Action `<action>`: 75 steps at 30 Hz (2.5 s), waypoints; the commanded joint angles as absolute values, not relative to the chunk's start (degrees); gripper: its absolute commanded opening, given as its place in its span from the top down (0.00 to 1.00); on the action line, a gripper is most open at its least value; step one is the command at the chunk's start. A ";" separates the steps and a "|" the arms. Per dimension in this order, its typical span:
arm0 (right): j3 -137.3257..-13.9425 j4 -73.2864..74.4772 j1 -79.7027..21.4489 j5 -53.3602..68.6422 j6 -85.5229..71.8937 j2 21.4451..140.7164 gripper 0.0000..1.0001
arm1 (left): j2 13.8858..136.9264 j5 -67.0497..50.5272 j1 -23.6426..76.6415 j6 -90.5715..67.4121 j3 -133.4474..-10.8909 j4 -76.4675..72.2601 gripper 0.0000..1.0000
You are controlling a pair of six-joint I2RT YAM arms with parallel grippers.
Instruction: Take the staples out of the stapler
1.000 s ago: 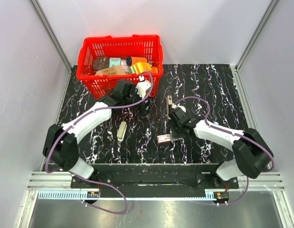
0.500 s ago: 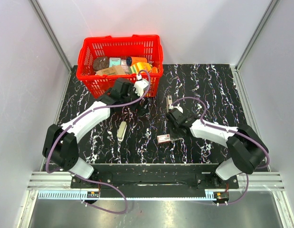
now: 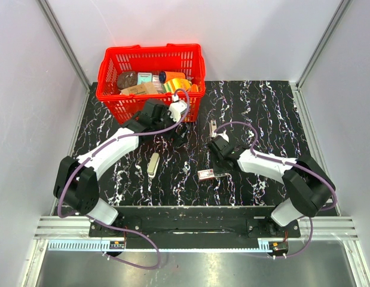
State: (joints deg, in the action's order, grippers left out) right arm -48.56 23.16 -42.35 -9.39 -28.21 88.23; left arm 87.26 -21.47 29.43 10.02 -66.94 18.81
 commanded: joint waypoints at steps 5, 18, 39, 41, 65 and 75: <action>-50.19 21.80 -43.07 -9.93 -27.77 89.12 0.90 | 85.17 -22.94 29.18 9.93 -66.71 16.96 0.01; -50.18 22.24 -43.59 -10.46 -27.69 89.38 0.87 | 85.08 -23.38 29.18 10.02 -66.62 17.05 0.01; -51.24 23.38 -43.68 -10.19 -27.42 87.54 0.71 | 84.73 -23.73 29.18 10.55 -66.18 17.05 0.01; -51.76 23.90 -43.68 -10.20 -27.42 86.93 0.71 | 84.64 -23.82 29.18 10.63 -66.09 16.96 0.01; -55.55 33.04 -37.18 -13.88 -26.81 68.03 0.76 | 84.13 -5.19 40.34 40.41 -61.61 21.35 0.01; -56.69 34.01 -35.51 -14.59 -25.75 66.80 0.76 | 95.81 -15.12 37.00 46.57 -75.42 46.60 0.01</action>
